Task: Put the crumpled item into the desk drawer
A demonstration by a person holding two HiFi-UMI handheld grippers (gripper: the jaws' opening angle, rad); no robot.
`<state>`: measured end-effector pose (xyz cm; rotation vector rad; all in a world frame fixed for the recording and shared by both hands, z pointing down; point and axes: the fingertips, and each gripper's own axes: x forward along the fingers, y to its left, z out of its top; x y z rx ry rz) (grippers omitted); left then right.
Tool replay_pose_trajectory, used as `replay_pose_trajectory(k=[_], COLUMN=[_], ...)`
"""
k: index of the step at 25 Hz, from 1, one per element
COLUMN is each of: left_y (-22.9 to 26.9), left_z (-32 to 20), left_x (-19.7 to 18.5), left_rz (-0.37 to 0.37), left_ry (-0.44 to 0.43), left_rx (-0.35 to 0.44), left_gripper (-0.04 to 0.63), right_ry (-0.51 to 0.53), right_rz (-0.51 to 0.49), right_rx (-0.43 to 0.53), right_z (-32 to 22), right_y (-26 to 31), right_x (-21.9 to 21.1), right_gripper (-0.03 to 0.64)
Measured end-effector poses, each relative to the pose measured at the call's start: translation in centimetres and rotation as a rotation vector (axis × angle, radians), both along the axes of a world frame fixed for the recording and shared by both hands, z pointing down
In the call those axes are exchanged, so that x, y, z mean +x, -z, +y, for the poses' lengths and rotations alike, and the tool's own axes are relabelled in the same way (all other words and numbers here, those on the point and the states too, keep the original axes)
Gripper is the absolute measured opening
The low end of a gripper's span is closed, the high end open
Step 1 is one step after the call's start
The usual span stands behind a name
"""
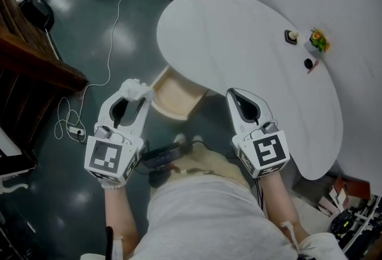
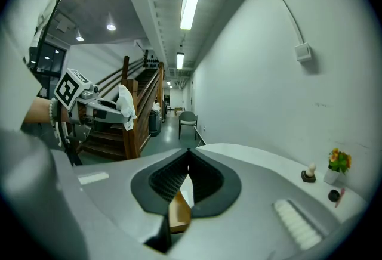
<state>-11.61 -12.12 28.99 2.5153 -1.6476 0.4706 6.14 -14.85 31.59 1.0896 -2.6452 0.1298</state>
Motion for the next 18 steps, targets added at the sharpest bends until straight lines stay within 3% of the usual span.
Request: replay_pose_trajectory(k=[18], left_y=[-4.9], left_z=[-1.5], left_x=[-0.3], left_rz=[-0.038], left_ry=[-0.052], left_rx=[-0.084], left_gripper=[0.121], right_ry=[-0.022], right_rz=[0.018], right_rx=[-0.065], right_z=[-0.8], right_y=[-2.5], right_x=[-0.7], right_gripper=[0.005])
